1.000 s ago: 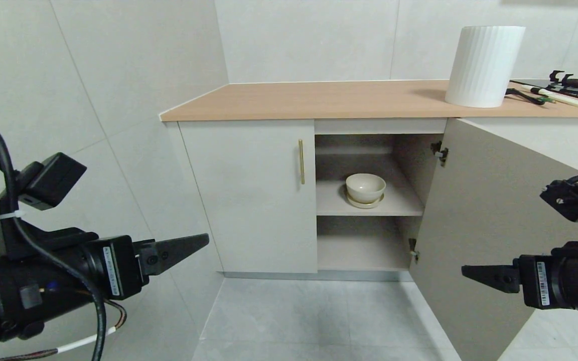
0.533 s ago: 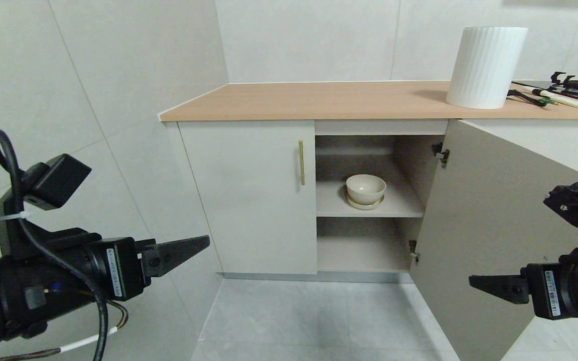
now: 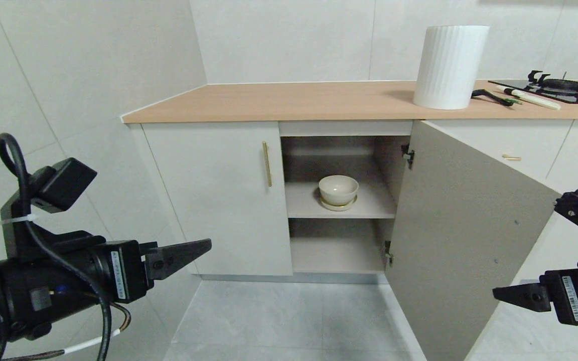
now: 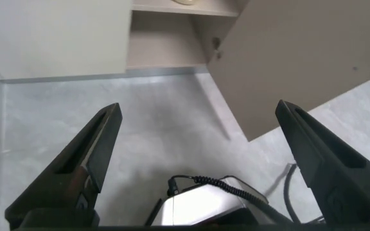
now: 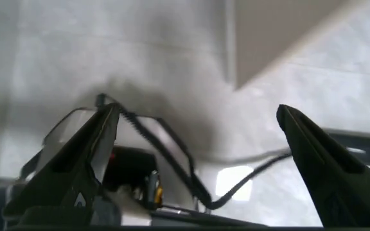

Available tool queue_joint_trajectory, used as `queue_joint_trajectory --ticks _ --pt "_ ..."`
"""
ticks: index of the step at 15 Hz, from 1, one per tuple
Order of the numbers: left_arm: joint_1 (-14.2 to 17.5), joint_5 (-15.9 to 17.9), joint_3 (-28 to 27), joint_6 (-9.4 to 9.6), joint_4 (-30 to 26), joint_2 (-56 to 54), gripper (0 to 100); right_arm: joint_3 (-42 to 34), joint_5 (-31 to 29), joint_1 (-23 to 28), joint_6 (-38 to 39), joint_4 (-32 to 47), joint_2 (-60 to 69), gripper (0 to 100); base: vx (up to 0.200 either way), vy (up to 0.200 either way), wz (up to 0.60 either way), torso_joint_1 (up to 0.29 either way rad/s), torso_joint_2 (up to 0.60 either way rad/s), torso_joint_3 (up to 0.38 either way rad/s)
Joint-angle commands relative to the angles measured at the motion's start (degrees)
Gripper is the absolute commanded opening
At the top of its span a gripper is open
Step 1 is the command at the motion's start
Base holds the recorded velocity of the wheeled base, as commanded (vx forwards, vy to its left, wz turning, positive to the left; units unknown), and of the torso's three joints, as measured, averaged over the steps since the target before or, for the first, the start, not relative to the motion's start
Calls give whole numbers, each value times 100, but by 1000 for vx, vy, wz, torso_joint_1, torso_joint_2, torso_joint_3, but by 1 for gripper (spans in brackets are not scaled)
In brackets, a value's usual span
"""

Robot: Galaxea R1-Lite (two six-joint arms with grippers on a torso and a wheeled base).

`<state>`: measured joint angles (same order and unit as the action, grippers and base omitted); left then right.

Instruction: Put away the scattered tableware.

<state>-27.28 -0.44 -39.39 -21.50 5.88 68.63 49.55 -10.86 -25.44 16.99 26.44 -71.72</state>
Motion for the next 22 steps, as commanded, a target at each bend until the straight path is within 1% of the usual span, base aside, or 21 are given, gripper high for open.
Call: queue_joint_trajectory --ticks 1,3,4,5,6,8,9,11,13,14,18,22 --pt "4 0 1 -3 1 19 100 19 -83 531 -240 160 -70 100 0 0 0 0 0 0" --pt "4 0 10 -3 1 19 100 37 -188 927 -530 221 -62 100 0 0 0 0 0 0" --pt "4 9 10 -3 1 19 100 37 -259 1331 -741 195 -79 100 0 0 0 0 0 0" --pt "4 9 10 -3 1 19 100 72 -320 1569 -820 168 -132 100 0 0 0 0 0 0" --pt "4 18 10 -3 1 19 100 142 -469 1911 -873 142 -237 100 0 0 0 0 0 0" --pt "4 18 10 -3 1 19 100 195 -645 2474 -979 -122 -404 100 0 0 0 0 0 0" --pt "4 18 10 -3 1 19 100 195 -645 2694 -1023 -438 -484 100 0 0 0 0 0 0" --pt "4 18 10 -3 10 19 100 160 -619 2808 -970 -1088 -738 100 0 0 0 0 0 0" --pt "4 26 10 -12 10 19 100 133 -584 2817 -759 -1493 -1020 100 0 0 0 0 0 0" --pt "4 26 10 -12 10 19 100 125 -584 2808 -618 -1651 -1160 100 0 0 0 0 0 0" --pt "4 26 10 -12 10 19 100 -7 -584 2738 -451 -2178 -1538 100 0 0 0 0 0 0" --pt "4 26 10 -12 10 19 100 -121 -584 2465 -214 -2591 -1846 100 0 0 0 0 0 0"
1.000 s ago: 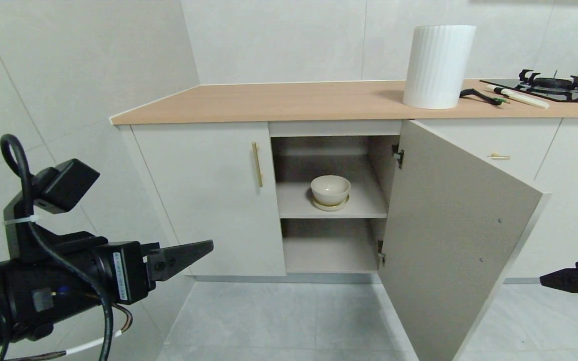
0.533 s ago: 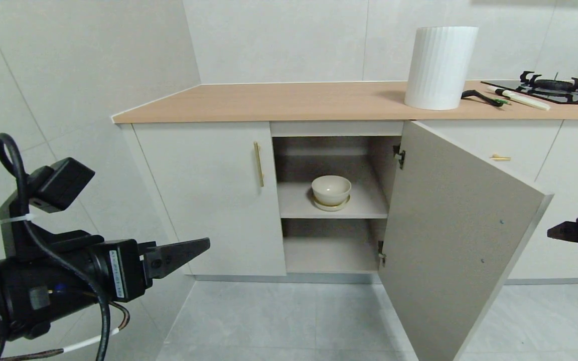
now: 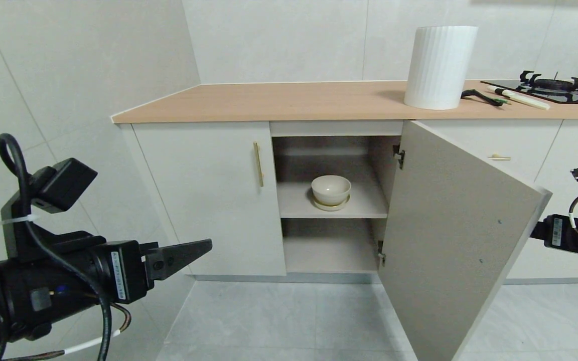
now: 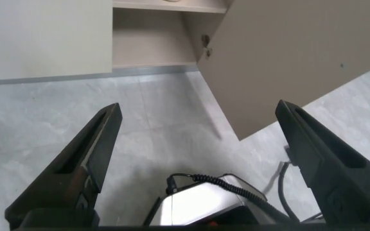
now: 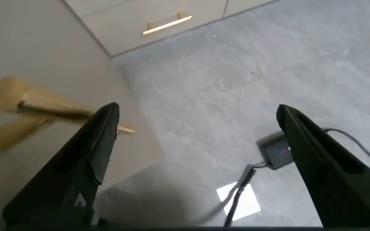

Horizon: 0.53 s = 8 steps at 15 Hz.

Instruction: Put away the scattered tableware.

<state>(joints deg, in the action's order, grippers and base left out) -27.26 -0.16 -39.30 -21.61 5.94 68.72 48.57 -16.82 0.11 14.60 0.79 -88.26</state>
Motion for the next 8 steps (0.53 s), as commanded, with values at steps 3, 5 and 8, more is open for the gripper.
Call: queue_joint_trajectory --ticks 3,5,8 --pt "1 16 28 -1 4 36 100 -58 12 -653 517 -70 -341 100 0 0 0 0 0 0" --pt "1 7 19 -1 4 36 100 -75 21 -1057 684 -202 -455 100 0 0 0 0 0 0" --pt "1 7 19 -10 4 107 100 -40 21 -1795 825 -229 -675 100 0 0 0 0 0 0"
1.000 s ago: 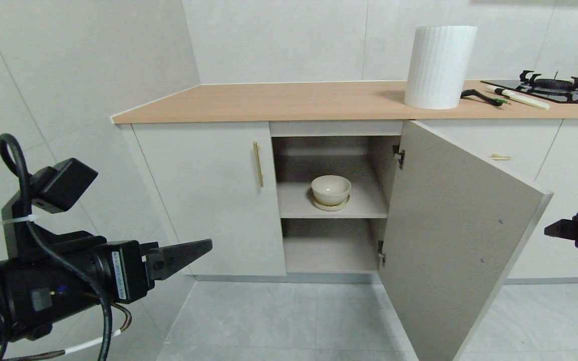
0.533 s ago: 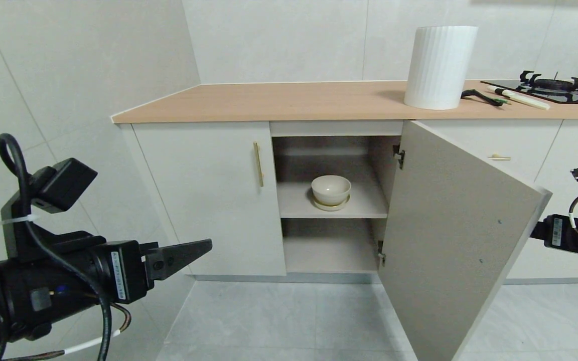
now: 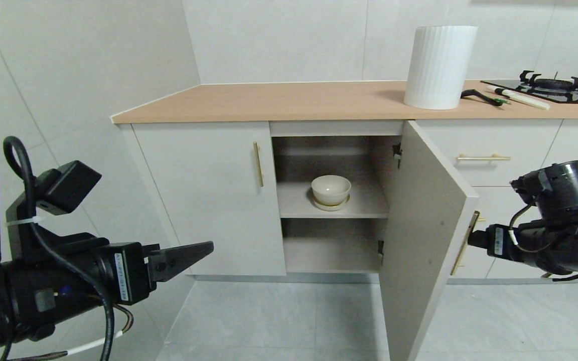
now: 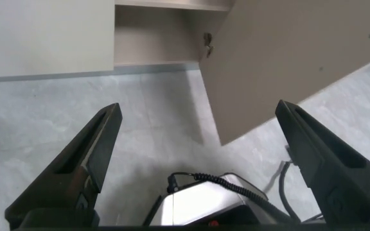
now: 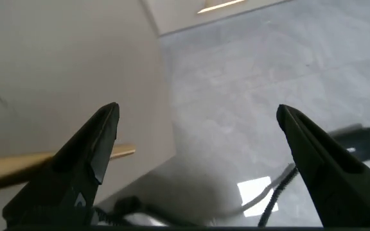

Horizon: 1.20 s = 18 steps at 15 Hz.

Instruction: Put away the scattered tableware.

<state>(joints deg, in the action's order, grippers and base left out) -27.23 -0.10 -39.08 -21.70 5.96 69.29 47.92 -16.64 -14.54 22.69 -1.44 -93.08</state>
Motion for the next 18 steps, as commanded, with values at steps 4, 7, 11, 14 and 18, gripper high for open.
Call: queue_joint_trajectory --ticks 4,7,11,14,18 --pt "-1 -8 -20 -19 19 93 100 552 328 -1068 -80 -401 -905 100 0 0 0 0 0 0" --pt "-1 -17 -12 -27 19 155 100 1202 644 -1226 -124 -392 -1450 100 0 0 0 0 0 0" --pt "-1 -34 -20 -27 28 146 100 1923 1014 -1235 -203 -401 -2013 100 0 0 0 0 0 0" --pt "-1 -25 -3 -27 28 181 100 2230 1110 -1235 -142 -427 -2382 100 0 0 0 0 0 0" --pt "-1 -17 15 -27 19 234 100 2415 1163 -1191 60 -1060 -2733 100 0 0 0 0 0 0"
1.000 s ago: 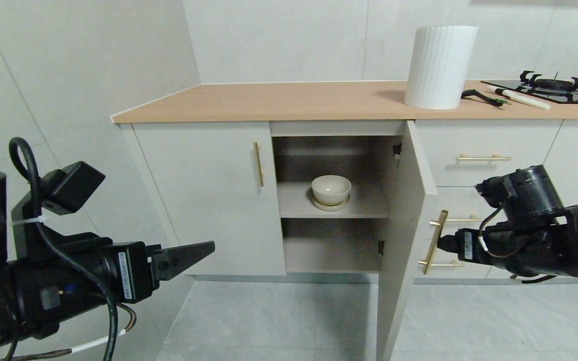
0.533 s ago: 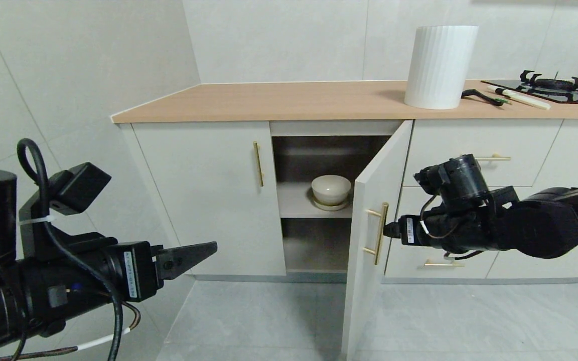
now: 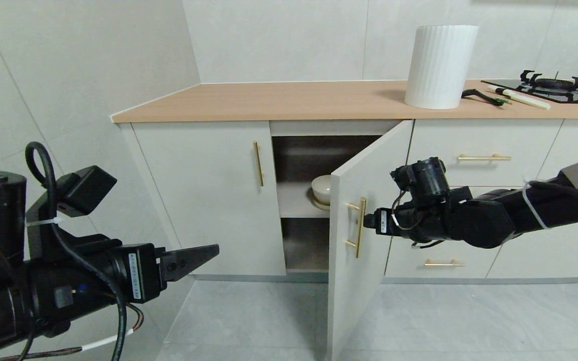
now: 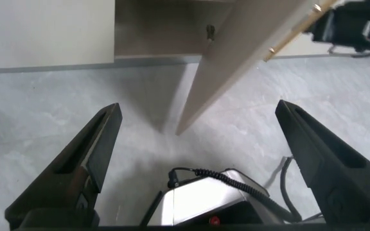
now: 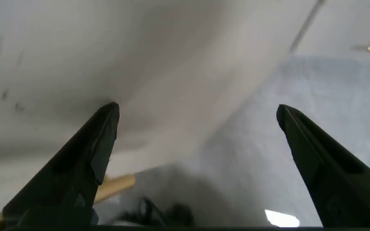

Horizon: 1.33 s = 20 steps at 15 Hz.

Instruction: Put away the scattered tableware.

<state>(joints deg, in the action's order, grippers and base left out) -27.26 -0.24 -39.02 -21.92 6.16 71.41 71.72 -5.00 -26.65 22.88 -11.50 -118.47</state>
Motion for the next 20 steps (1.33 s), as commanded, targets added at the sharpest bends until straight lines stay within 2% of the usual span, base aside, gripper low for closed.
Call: queue_joint_trajectory --ticks 1,13,17,20 --pt "1 7 17 3 0 22 100 44 8 28 129 -309 -273 100 0 0 0 0 0 0" --pt "-8 7 70 39 -9 -22 100 334 -45 -16 603 -696 -722 100 0 0 0 0 0 0" --pt "-8 7 61 39 -18 -22 100 352 -45 -33 621 -722 -739 100 200 0 0 0 1 2" --pt "1 7 61 39 -9 -5 100 545 -36 -121 1060 -722 -757 100 200 0 0 7 4 1"
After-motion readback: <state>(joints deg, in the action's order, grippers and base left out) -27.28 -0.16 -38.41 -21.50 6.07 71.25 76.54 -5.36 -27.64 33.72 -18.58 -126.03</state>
